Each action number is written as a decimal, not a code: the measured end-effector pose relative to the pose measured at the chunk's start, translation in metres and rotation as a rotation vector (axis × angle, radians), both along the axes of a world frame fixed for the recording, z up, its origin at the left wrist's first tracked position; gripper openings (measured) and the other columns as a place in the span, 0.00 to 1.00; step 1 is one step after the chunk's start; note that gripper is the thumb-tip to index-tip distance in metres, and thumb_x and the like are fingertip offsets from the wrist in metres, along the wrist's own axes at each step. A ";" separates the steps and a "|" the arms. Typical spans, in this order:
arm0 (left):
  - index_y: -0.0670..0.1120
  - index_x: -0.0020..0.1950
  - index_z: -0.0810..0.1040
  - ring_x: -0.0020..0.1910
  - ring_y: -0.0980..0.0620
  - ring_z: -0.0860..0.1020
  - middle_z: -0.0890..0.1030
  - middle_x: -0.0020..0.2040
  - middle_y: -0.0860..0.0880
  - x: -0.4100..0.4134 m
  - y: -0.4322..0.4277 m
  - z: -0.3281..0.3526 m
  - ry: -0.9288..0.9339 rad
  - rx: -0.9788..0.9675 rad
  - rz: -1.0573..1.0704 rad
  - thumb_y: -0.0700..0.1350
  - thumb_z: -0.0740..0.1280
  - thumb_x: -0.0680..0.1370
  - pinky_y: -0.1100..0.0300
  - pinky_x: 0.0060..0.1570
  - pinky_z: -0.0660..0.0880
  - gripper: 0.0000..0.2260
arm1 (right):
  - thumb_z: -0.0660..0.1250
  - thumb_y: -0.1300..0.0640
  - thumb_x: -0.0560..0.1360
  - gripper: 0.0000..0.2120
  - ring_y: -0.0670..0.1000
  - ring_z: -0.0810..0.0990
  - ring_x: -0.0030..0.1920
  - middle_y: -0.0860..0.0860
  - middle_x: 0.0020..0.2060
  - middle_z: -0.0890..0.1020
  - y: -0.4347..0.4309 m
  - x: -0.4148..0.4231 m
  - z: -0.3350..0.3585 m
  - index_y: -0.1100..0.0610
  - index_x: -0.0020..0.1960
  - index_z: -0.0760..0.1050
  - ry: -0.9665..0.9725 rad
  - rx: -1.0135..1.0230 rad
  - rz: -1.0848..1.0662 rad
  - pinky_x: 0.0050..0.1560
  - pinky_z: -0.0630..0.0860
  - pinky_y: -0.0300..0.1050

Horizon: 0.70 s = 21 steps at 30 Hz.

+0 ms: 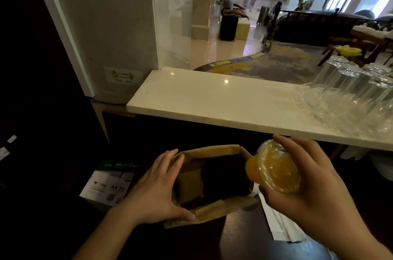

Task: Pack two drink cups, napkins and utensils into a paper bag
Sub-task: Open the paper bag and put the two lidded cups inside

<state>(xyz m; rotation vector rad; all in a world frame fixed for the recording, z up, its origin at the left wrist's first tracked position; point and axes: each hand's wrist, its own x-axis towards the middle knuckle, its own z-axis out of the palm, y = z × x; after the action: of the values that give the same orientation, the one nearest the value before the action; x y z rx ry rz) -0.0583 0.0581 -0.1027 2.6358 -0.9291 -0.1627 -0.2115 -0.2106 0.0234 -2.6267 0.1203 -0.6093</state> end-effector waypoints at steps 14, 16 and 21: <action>0.53 0.76 0.31 0.74 0.55 0.29 0.28 0.76 0.58 0.000 0.010 0.002 -0.220 0.076 -0.042 0.84 0.53 0.61 0.59 0.69 0.28 0.57 | 0.74 0.38 0.63 0.44 0.57 0.70 0.64 0.51 0.66 0.70 0.072 0.124 -0.092 0.46 0.74 0.61 0.554 -0.400 0.381 0.60 0.77 0.52; 0.53 0.76 0.32 0.74 0.55 0.29 0.28 0.76 0.58 0.001 0.010 0.002 -0.220 0.076 -0.038 0.84 0.53 0.60 0.61 0.67 0.25 0.58 | 0.76 0.41 0.64 0.42 0.59 0.72 0.64 0.54 0.66 0.71 0.080 0.138 -0.106 0.48 0.73 0.62 0.610 -0.437 0.420 0.59 0.78 0.54; 0.53 0.77 0.34 0.75 0.55 0.32 0.31 0.77 0.58 0.003 0.011 0.000 -0.202 0.073 -0.021 0.84 0.54 0.60 0.62 0.67 0.26 0.59 | 0.76 0.43 0.66 0.40 0.61 0.76 0.60 0.58 0.65 0.73 0.094 0.167 -0.135 0.54 0.72 0.65 0.735 -0.499 0.461 0.58 0.78 0.56</action>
<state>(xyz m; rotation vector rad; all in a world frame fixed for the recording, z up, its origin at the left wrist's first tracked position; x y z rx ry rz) -0.0551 0.0689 -0.1026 2.7492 -1.0332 0.0668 -0.0443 -0.1165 -0.1118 -3.0585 -0.4631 0.5642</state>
